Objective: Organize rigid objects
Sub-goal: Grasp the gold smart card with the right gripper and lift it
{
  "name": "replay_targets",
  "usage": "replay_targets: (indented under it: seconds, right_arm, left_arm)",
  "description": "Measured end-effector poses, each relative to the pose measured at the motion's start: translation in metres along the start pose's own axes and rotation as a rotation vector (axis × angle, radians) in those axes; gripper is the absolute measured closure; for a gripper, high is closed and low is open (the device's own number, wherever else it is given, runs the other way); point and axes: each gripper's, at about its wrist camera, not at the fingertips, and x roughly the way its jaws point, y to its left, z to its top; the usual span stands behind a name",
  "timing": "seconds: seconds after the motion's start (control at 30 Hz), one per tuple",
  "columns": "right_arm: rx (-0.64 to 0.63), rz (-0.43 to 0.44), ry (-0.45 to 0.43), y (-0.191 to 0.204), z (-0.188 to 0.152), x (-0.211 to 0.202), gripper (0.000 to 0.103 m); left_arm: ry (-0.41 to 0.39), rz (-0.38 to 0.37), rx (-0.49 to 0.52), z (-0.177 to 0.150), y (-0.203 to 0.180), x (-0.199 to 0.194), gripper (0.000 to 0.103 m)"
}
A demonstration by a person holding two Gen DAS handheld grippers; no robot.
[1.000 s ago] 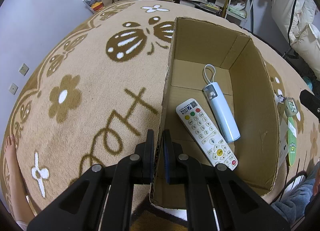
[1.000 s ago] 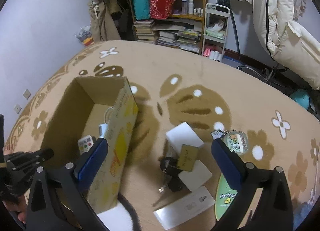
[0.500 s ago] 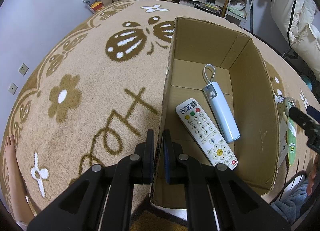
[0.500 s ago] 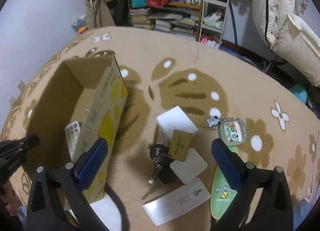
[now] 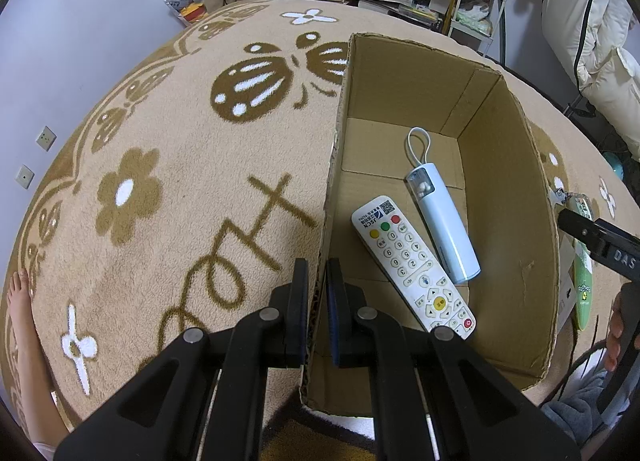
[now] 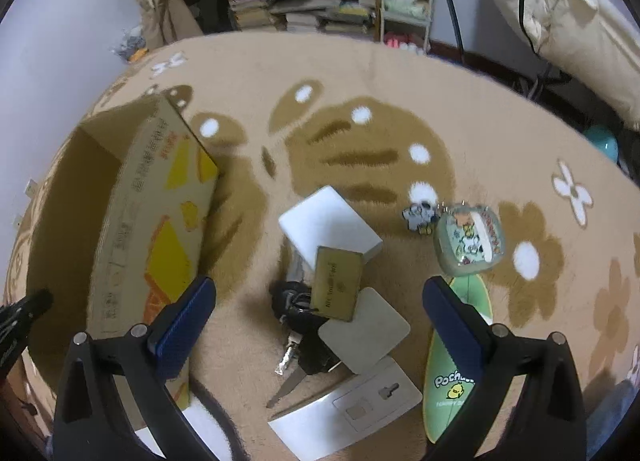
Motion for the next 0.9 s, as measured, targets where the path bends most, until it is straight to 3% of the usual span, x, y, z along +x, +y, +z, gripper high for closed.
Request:
replay_targets:
  seconds: [0.3,0.33,0.47,0.53,0.73,0.9]
  right_arm:
    - [-0.013,0.003,0.02,-0.001,0.006,0.029,0.002]
    - [-0.008,0.008,0.023,-0.001,0.006,0.031,0.01]
    - [-0.032,0.002,0.067,0.004,0.004,0.044,0.022]
    - [-0.07,-0.051,0.082,0.008,0.002,0.05,0.04]
    - [-0.063,-0.068,0.072,0.006,0.005,0.047,0.066]
    - [-0.085,-0.062,0.063,0.009,0.002,0.038,0.073]
  left_arm:
    - [0.0,0.002,0.003,-0.001,-0.002,0.001,0.095]
    - [0.0,0.001,0.002,-0.001,-0.002,0.001,0.095]
    - [0.001,-0.001,-0.001,-0.002,-0.003,0.002,0.095]
    - [0.001,-0.001,0.0,-0.002,-0.002,0.001,0.095]
    - [0.002,-0.006,-0.004,-0.002,-0.002,0.002,0.095]
    - [0.0,0.003,0.002,-0.003,-0.002,0.001,0.095]
